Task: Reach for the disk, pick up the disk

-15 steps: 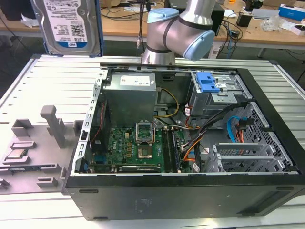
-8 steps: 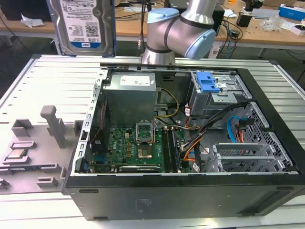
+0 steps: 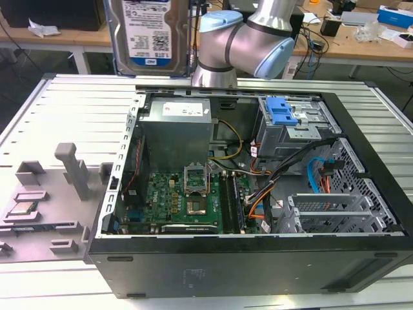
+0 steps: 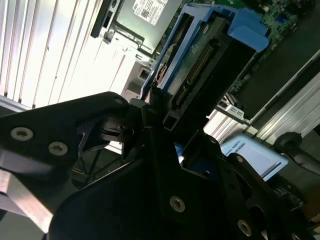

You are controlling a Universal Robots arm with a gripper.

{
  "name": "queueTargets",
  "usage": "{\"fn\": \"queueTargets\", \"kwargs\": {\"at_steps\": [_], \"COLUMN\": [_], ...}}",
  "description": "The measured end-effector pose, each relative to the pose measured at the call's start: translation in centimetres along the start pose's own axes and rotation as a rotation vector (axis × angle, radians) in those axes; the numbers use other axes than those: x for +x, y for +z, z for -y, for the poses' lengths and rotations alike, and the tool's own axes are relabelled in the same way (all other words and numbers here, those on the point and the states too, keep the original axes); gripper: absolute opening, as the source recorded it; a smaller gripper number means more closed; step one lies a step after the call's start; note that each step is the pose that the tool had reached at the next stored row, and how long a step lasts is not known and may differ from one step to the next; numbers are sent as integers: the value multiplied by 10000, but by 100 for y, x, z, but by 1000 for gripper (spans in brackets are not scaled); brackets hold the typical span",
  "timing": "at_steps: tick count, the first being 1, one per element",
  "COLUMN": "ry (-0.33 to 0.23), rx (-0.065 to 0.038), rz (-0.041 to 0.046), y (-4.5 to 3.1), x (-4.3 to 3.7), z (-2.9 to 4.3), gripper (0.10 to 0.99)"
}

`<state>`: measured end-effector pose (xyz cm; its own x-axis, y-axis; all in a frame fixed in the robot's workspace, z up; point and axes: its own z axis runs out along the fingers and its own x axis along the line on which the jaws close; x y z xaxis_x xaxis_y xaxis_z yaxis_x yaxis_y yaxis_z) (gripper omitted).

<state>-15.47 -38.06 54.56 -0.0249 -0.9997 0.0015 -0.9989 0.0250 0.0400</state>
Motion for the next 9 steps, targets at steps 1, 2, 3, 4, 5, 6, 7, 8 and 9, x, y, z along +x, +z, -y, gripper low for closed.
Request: {"fn": "queueTargets", "kwargs": {"at_steps": [1, 2, 3, 4, 5, 6, 7, 8, 9], "ry": [0, 1, 1, -1, 0, 2, 0, -1, 0], "rx": [-1, -1, -2, -2, -3, -4, -5, -5, -5], "rz": [0, 1, 0, 1, 1, 1, 0, 1, 1], "y": [-3, -4, -6, -7, -9, -11, -12, -13, -15], "x": [-2, -3, -4, -5, -6, -8, -9, -9, -11], "z": [62, 103, 141, 193, 228, 279, 312, 348, 383], "gripper": [365, 365, 365, 365, 365, 365, 365, 365, 365]}}
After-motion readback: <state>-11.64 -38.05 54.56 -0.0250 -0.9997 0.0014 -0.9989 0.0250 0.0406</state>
